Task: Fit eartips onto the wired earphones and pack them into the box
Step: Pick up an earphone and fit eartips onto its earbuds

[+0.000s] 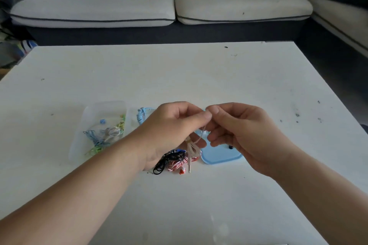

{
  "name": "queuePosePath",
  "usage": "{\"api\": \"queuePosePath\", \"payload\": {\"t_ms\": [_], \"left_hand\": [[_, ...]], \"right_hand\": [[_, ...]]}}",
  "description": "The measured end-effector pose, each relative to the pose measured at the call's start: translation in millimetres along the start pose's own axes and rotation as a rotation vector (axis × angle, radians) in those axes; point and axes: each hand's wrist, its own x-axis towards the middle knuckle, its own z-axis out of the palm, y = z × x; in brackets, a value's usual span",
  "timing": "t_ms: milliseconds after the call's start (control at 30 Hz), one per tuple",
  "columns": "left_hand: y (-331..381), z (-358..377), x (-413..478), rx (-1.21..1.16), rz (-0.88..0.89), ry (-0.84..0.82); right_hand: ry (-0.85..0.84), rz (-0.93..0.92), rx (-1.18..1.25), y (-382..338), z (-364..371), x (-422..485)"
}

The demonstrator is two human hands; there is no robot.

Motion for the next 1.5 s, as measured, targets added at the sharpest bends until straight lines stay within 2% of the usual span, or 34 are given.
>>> {"api": "queuePosePath", "payload": {"t_ms": [200, 367, 467, 567, 733, 833, 1067, 1167, 1300, 1333, 1400, 1500], "left_hand": [[-6, 11, 6, -0.087, 0.078, 0.107], [-8, 8, 12, -0.121, 0.092, 0.107], [-7, 7, 12, -0.128, 0.098, 0.169], [-8, 3, 13, -0.04, 0.142, 0.228], [-9, 3, 11, 0.096, 0.232, 0.254], [-6, 0, 10, 0.058, 0.227, 0.287], [-12, 5, 9, 0.118, 0.3, 0.229], [-14, 10, 10, 0.065, 0.296, 0.272], [-12, 7, 14, 0.022, 0.239, 0.351], [-13, 6, 15, 0.029, 0.219, 0.341], [-15, 5, 15, 0.046, 0.176, 0.305], [-17, 6, 14, 0.081, 0.147, 0.26]], "right_hand": [[0.01, 0.019, 0.009, -1, -6, 3], [-0.018, 0.018, 0.006, 2, -4, 4], [-0.091, 0.057, 0.127, 1, -6, 6], [-0.203, 0.052, 0.143, -2, -6, 6], [-0.102, 0.044, 0.19, -1, -2, 6], [-0.064, 0.072, 0.211, -2, -3, 7], [-0.022, 0.055, -0.01, 5, 0, 8], [0.012, 0.001, -0.101, 8, 3, 9], [0.054, -0.003, -0.044, 0, -3, 17], [0.108, -0.008, -0.1, -1, -8, 20], [0.211, -0.03, -0.375, 8, -18, 30], [0.215, -0.078, -0.741, 31, -20, 44]]}}
